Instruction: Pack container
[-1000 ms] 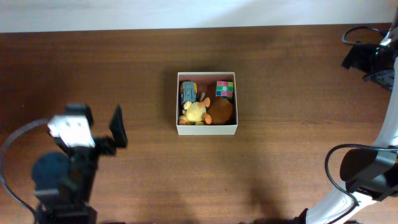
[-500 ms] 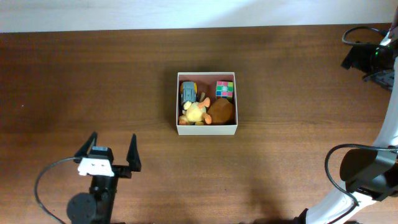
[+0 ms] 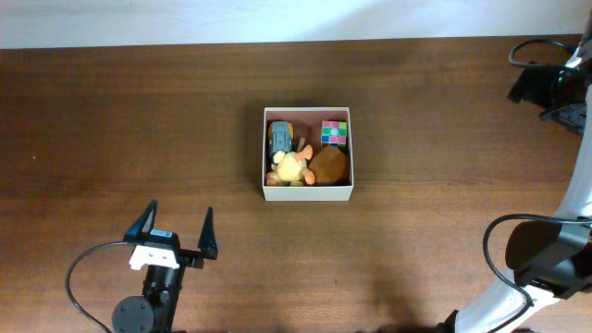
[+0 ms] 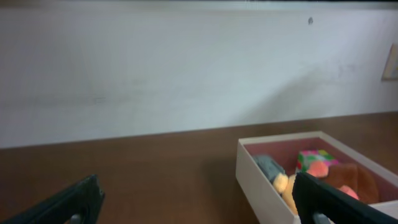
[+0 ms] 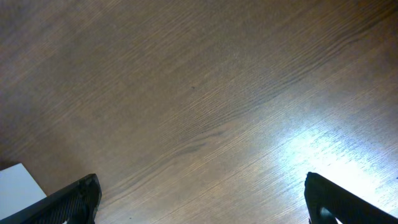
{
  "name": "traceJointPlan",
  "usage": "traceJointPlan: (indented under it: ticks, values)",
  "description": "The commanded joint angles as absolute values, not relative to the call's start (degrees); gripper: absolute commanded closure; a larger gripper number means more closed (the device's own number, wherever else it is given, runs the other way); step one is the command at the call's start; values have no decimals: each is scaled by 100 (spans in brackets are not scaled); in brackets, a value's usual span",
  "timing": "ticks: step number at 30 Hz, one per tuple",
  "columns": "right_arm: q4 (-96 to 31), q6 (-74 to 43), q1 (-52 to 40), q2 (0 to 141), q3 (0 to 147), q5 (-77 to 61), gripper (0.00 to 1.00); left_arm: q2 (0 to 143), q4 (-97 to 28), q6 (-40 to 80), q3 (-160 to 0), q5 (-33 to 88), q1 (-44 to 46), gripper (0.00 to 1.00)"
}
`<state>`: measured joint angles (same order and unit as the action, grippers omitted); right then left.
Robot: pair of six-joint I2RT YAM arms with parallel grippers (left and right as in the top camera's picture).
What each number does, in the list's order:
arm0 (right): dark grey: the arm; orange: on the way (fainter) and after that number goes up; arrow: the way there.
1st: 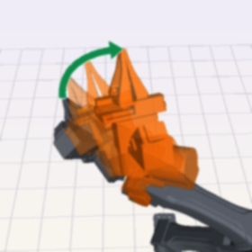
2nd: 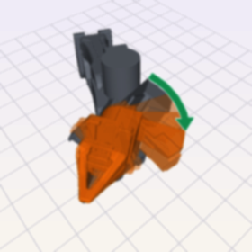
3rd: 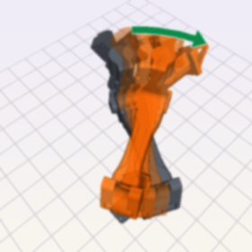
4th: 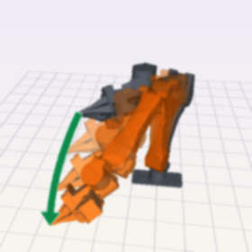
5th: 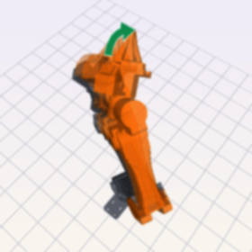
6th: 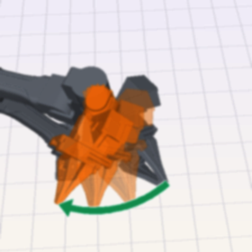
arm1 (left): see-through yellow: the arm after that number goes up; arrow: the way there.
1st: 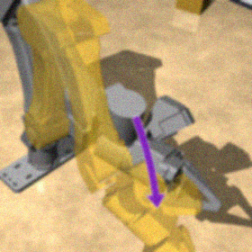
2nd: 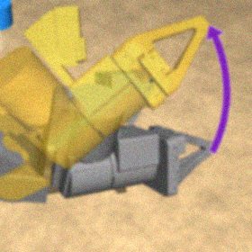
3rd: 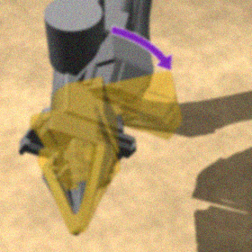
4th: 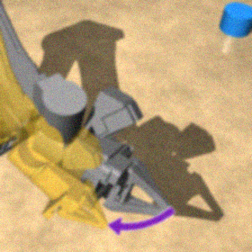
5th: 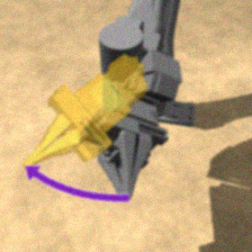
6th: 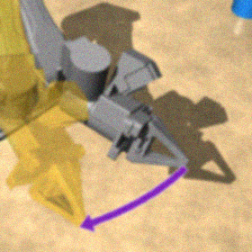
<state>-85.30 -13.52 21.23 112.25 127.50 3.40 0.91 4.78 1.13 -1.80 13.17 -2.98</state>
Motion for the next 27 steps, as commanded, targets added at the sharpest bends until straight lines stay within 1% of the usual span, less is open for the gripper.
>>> traceJointPlan:
  ticks: [1, 6, 27]
  values:
    - [-8525, -1402, 2141, 11233, 12757, 346, 1, 27, 150, 43, -49, 1393, -316, 1]
    - [-8525, -1402, 2141, 11233, 12757, 346, 1, 27, -366, 40, -49, 1361, -316, 1]
    - [-8525, -1402, 2141, 11233, 12757, 349, 1, 30, -351, 43, -51, 1374, -316, 1]
